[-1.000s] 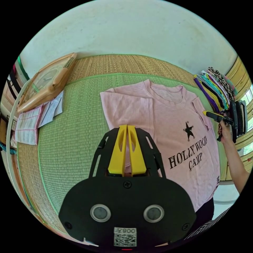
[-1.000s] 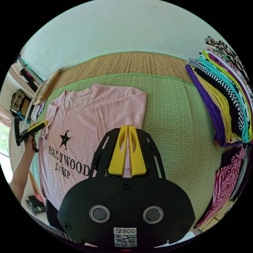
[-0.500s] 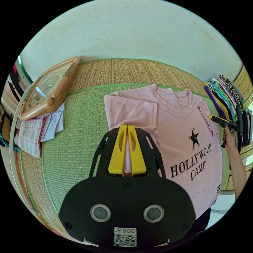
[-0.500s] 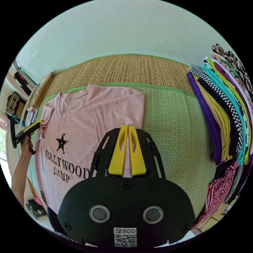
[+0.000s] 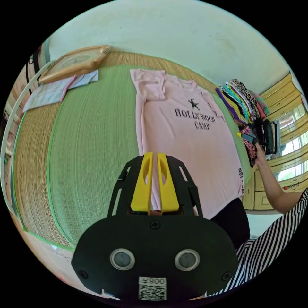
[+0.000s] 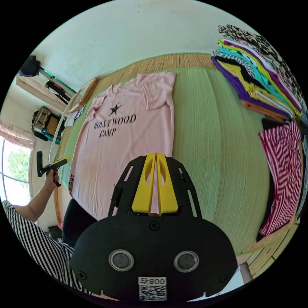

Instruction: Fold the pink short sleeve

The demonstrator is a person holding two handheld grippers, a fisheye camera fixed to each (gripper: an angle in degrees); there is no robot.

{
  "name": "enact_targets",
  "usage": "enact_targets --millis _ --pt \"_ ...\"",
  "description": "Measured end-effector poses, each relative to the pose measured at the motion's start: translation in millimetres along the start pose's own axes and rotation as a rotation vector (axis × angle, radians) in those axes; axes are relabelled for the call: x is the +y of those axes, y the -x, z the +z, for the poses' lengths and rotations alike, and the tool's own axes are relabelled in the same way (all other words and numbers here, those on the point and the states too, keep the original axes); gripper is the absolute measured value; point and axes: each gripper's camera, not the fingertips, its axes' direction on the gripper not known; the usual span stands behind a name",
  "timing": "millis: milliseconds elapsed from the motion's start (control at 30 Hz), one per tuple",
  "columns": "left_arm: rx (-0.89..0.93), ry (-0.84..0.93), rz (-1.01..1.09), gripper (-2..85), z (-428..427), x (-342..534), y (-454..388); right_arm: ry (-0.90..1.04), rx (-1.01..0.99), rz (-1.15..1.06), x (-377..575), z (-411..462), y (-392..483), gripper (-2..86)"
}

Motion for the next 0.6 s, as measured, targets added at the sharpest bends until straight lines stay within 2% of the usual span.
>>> enact_targets --millis 133,333,600 --pt "0.001 0.132 -0.090 2.6 11.0 92.9 9.2 0.132 0.028 0.074 107.4 -2.4 -9.5 0.2" --pt "0.213 0.071 -0.268 5.2 -5.5 194.3 25.0 0.120 -0.141 0.243 215.2 -29.9 -35.7 0.7" --pt "0.269 0.146 -0.270 8.6 21.4 293.6 0.2 0.081 -0.218 0.331 324.3 -44.8 -40.5 3.4"
